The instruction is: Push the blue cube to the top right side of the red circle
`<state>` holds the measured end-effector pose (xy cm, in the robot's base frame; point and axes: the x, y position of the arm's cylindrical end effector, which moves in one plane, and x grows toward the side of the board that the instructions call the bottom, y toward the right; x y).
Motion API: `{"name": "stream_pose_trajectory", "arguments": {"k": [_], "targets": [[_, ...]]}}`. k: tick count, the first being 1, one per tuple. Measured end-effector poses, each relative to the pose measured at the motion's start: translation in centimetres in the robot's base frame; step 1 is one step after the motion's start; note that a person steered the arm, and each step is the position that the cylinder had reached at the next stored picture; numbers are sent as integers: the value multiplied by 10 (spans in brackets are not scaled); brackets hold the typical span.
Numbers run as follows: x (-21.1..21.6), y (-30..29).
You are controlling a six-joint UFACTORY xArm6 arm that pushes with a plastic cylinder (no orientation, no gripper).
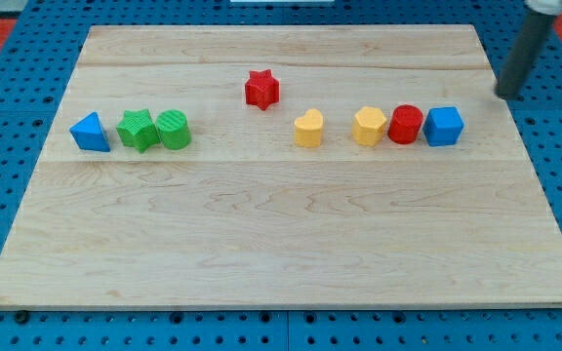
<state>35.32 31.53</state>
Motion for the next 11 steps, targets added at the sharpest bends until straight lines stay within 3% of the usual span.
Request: {"name": "stream_pose_trajectory", "arguments": {"k": [1,2,3,7,11], "targets": [[47,29],[79,18],[83,3],[77,-93],[18,-122]]}}
